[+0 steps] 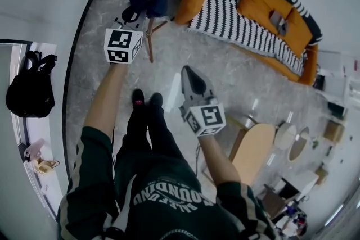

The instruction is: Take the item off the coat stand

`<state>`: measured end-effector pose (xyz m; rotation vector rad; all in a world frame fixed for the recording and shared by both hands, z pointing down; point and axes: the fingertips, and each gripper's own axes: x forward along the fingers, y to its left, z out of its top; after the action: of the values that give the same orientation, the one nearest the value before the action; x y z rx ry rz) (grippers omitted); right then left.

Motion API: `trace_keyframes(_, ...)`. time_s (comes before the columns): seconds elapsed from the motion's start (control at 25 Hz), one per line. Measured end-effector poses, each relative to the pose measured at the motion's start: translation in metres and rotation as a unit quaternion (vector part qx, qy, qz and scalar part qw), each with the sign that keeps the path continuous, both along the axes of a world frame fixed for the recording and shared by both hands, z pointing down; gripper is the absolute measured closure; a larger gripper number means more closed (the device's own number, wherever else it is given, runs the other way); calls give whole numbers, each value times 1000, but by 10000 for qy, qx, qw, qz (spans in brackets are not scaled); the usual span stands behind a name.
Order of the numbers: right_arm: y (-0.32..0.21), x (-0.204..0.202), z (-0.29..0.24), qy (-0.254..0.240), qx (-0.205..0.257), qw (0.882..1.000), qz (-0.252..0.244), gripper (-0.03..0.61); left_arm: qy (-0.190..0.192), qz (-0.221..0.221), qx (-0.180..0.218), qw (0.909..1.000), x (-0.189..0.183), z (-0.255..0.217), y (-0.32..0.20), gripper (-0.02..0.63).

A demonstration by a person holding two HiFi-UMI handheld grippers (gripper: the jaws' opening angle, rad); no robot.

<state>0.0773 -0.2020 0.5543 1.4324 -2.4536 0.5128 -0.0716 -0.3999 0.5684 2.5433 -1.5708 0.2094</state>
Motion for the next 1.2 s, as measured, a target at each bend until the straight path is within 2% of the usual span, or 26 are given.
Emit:
trace_keyframes(0.6, 7, -9, -7, 3, 44, 9999, -92, 580, 31, 157, -152, 9998, -2, -7, 19, 606)
trace_keyframes(1.2, 9, -16, -20, -80, 271, 9994, -179, 580, 24, 28, -182, 9998, -25, -26, 39, 607)
